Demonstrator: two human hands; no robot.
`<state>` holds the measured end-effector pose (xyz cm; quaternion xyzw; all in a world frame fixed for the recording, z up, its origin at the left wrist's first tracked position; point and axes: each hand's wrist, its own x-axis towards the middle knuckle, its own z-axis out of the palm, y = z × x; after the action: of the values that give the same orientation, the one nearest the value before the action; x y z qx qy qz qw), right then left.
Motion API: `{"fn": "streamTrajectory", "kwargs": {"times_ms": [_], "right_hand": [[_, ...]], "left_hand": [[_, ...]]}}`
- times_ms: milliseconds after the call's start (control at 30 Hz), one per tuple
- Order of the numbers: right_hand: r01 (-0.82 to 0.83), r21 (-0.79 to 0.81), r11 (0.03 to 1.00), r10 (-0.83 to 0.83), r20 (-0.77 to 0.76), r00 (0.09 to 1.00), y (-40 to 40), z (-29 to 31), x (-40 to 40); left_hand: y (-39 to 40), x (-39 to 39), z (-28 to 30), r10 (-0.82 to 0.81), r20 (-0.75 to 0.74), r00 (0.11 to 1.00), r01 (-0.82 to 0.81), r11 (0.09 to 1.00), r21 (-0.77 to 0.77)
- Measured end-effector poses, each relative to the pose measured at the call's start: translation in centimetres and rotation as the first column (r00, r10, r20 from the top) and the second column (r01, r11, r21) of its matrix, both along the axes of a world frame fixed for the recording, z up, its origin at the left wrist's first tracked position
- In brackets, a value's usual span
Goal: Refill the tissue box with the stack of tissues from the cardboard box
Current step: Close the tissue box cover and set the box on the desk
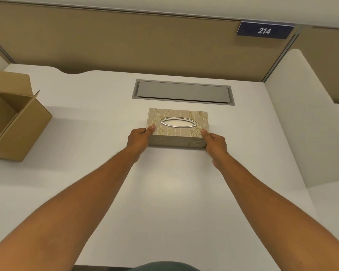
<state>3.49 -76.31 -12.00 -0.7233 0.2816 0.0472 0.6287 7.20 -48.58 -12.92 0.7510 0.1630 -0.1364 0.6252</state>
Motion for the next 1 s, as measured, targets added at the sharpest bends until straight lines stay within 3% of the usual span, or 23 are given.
{"fn": "streamTrajectory", "kwargs": {"times_ms": [167, 233, 267, 333, 400, 467, 533, 633, 1000], "right_hand": [[-0.038, -0.048, 0.998, 0.037, -0.017, 0.999, 0.0, 0.5, 2.3], [-0.068, -0.197, 0.978, 0.068, -0.008, 0.998, 0.4, 0.7, 2.3], [-0.080, -0.377, 0.923, 0.094, 0.018, 0.995, 0.7, 0.6, 1.9], [-0.036, -0.772, 0.634, 0.238, 0.150, 0.960, 1.3, 0.5, 0.5], [0.043, -0.949, 0.313, 0.490, 0.200, 0.848, 1.7, 0.2, -0.8], [-0.015, -0.982, 0.187, 0.637, 0.110, 0.763, 2.0, -0.5, -1.6], [-0.102, -0.988, 0.114, 0.662, 0.000, 0.750, 2.1, -0.8, -2.0], [-0.153, -0.986, 0.070, 0.648, -0.071, 0.758, 2.0, -1.1, -2.1], [-0.269, -0.961, 0.068, 0.642, -0.165, 0.748, 1.6, -0.5, -0.7]], "left_hand": [[-0.5, 1.5, 0.6, 0.020, 0.001, 1.000, -0.020, 0.999, 0.042], [-0.9, 1.4, 0.9, 0.001, 0.004, 1.000, -0.001, 0.975, 0.224], [-1.1, 1.0, 1.2, -0.012, 0.042, 0.999, -0.004, 0.930, 0.366], [-1.3, -0.4, 1.4, -0.145, 0.272, 0.951, -0.066, 0.767, 0.638], [-1.1, -1.7, 1.0, -0.490, 0.440, 0.753, -0.120, 0.554, 0.824], [-0.9, -2.4, -0.1, -0.727, 0.415, 0.547, -0.139, 0.410, 0.901], [-1.2, -2.8, -0.3, -0.804, 0.334, 0.492, -0.110, 0.323, 0.940], [-1.4, -3.0, -0.3, -0.820, 0.240, 0.520, -0.056, 0.247, 0.967], [-1.1, -0.9, 0.0, -0.838, 0.105, 0.535, 0.110, 0.193, 0.975]]}}
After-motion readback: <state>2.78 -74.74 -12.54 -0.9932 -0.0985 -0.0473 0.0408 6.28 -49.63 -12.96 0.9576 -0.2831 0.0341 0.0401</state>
